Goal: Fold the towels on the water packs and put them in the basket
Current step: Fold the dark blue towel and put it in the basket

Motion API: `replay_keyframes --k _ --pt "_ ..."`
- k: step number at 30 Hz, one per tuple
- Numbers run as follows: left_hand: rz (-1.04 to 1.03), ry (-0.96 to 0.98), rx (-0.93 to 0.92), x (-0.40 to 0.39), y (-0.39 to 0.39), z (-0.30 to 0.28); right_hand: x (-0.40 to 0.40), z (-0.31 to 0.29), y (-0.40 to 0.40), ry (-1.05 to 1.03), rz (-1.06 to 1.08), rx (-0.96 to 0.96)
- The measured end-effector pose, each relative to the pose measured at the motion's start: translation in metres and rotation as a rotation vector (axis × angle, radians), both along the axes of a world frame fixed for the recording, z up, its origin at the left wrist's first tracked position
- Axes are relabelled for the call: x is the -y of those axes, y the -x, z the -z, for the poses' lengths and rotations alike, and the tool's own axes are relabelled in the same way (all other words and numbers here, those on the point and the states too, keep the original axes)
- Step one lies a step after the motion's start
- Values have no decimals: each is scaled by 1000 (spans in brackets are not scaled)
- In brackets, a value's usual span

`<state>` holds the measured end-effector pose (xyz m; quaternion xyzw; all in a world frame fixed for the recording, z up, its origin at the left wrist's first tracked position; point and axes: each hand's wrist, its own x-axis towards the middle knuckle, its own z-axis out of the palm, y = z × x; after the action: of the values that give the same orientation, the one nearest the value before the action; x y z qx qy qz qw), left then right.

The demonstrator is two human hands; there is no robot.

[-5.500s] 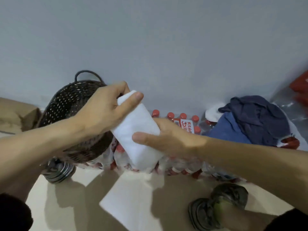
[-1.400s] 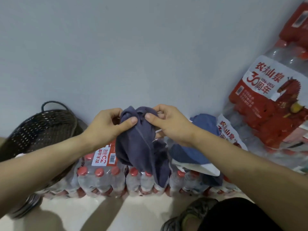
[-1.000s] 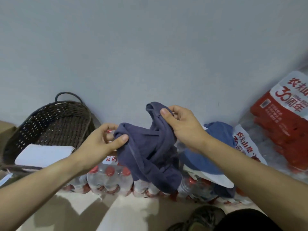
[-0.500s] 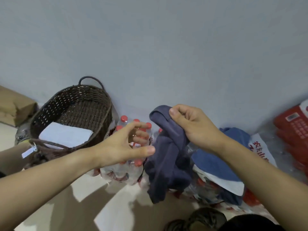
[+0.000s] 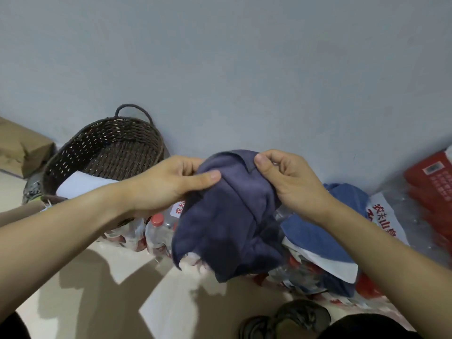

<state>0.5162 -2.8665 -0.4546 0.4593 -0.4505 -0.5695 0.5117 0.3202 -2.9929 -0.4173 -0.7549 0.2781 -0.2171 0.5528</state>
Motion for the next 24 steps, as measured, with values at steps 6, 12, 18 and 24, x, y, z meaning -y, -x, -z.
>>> replay_keyframes --k 6,12,18,24 --pt "-336 66 147 2 -6 -14 3 -3 7 -59 -88 -35" --pt "-470 -8 306 3 -19 -15 22 29 11 125 -49 -250" --pt "-485 -78 489 4 -16 18 49 112 49 365 -80 -1068" --pt "-320 -56 769 7 -5 54 28 159 60 323 -115 -1274"
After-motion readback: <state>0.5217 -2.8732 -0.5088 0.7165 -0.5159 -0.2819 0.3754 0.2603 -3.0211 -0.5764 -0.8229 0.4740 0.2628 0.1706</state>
